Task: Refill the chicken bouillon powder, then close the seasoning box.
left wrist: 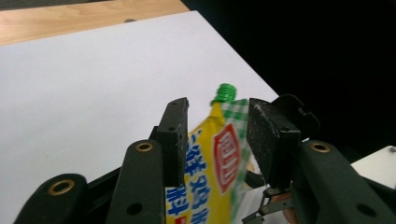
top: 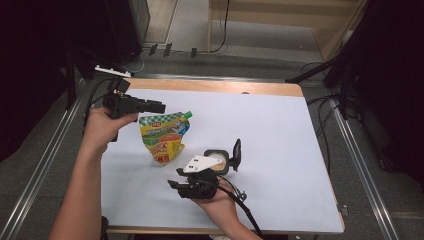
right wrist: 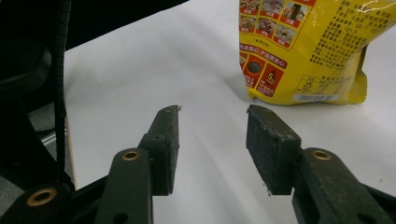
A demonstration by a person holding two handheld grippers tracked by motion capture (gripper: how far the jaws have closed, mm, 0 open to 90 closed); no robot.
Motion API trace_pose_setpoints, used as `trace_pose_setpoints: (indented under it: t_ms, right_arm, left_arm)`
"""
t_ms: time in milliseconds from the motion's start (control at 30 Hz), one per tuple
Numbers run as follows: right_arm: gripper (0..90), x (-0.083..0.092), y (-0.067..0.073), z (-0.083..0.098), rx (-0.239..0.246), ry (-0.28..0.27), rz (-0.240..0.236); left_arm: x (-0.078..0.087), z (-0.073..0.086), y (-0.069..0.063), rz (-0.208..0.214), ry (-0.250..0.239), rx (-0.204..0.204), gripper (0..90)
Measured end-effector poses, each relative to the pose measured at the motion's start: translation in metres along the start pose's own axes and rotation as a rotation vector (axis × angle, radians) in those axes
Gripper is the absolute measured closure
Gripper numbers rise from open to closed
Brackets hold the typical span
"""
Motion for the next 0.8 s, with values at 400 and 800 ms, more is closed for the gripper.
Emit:
trace_pose_setpoints:
  t_ms: [400,800]
  right_arm:
    - [59.0,0.008,-0.001,-0.007,-0.015,-0.008,-0.019]
    - [59.2,0.022,-0.008,-0.018,-0.038,0.003,-0.021]
  left_arm:
    - [0.000,0.011,0.034,-0.087,-0.017,0.029,58.9]
    - [-0.007,0.025,0.052,-0.091,-0.035,-0.008,50.6]
Point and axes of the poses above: each handheld gripper's, and its own axes: x roughly backward along the jaws, z roughly out of its underside, y roughly to its left, the point moved 3 cm from there along -x, roughly forward along the jaws, and after that the axes turned 9 degrees about -y, right-handed, at the moved point
